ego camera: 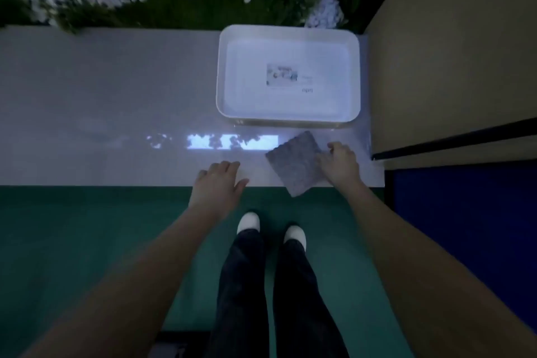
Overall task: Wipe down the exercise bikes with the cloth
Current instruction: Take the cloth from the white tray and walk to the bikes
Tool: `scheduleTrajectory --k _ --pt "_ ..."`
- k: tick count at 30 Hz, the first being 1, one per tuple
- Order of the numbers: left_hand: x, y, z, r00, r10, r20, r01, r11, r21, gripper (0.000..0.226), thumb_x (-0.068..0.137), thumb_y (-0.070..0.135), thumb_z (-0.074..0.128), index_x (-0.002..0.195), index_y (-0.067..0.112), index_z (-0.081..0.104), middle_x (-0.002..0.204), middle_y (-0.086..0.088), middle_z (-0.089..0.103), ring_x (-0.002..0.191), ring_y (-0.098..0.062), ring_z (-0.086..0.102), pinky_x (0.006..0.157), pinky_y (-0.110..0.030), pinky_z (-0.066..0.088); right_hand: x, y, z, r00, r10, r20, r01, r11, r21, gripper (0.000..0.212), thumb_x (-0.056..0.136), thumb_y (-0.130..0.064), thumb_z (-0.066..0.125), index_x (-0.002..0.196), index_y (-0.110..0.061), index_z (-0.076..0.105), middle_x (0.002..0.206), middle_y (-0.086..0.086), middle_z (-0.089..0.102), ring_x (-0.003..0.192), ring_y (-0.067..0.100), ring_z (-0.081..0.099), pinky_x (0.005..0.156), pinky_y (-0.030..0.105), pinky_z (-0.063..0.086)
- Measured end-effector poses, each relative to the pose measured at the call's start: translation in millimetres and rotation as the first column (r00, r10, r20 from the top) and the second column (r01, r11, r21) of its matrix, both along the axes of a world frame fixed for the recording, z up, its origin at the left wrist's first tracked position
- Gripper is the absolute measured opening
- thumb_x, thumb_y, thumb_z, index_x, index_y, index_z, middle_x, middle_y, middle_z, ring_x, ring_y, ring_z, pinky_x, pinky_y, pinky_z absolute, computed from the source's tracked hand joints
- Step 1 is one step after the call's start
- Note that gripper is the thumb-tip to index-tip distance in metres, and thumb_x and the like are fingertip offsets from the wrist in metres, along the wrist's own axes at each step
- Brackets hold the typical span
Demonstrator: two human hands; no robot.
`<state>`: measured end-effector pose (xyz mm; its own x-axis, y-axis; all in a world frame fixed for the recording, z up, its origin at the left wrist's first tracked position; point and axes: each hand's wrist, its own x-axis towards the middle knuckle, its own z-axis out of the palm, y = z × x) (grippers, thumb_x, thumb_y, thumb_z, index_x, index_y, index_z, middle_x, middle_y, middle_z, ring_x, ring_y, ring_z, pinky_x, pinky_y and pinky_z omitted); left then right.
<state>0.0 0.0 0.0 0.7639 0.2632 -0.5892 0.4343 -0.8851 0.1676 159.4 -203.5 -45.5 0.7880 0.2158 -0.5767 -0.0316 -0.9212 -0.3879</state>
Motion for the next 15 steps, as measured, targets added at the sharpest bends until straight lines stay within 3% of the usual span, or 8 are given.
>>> scheduleTrajectory --k 8,13,15 --pt "-9 5 -27 0.994 0.101 0.046 -0.099 0.995 -0.032 0.050 0.100 0.040 0.037 0.142 0.013 0.037 0.140 -0.010 0.046 0.126 -0.030 0.042 0.101 -0.043 0.033 -6 14 -30 0.999 -0.043 0.005 0.043 0.997 -0.059 0.040 0.090 -0.030 0.059 0.120 -0.004 0.054 0.121 0.017 0.055 0.114 0.033 0.051 0.093 0.046 0.045" --pt "-10 -5 -29 0.993 0.109 0.033 -0.108 0.993 -0.052 0.050 0.100 0.041 0.034 0.143 0.015 0.035 0.141 -0.007 0.045 0.127 -0.028 0.041 0.102 -0.041 0.033 -9 26 -32 0.999 -0.044 -0.030 0.041 0.994 -0.104 0.019 0.088 -0.027 0.058 0.090 -0.009 0.051 0.098 0.011 0.053 0.105 0.033 0.056 0.084 0.041 0.045" --pt "-10 -9 -26 0.993 0.115 0.039 -0.113 0.992 -0.057 0.050 0.101 0.042 0.034 0.143 0.015 0.035 0.141 -0.007 0.045 0.127 -0.027 0.041 0.102 -0.040 0.033 -8 27 -29 0.999 -0.018 -0.034 0.013 0.992 -0.125 0.022 0.088 -0.028 0.057 0.096 -0.007 0.056 0.108 0.014 0.051 0.110 0.034 0.052 0.089 0.043 0.046"
